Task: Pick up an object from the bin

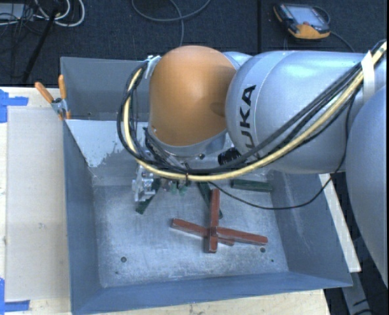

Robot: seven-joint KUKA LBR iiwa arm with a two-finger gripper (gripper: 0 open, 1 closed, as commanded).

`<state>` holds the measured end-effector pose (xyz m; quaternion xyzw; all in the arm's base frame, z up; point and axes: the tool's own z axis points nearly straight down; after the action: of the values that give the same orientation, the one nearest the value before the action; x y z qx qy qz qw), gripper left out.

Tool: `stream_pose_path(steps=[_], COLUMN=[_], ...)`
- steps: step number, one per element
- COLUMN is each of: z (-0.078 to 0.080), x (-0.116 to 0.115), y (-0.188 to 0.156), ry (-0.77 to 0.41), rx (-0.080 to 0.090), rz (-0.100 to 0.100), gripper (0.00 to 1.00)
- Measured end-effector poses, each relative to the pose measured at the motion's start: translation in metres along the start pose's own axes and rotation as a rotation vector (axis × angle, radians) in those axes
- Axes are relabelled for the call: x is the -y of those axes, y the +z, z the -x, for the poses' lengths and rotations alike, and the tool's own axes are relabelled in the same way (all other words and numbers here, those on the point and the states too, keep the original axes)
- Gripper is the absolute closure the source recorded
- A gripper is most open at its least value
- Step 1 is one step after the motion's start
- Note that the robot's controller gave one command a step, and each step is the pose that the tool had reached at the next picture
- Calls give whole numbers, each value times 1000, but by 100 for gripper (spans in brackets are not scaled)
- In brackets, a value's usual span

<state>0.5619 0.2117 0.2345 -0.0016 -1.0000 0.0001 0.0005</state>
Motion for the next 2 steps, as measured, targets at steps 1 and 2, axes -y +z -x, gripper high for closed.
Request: stream_pose_path(steps=[1, 2], z=[16, -19], x=[4, 15], y=[37, 78], ry=[-16, -71], rx=[9, -2], rz=[3, -1], gripper=[100, 100])
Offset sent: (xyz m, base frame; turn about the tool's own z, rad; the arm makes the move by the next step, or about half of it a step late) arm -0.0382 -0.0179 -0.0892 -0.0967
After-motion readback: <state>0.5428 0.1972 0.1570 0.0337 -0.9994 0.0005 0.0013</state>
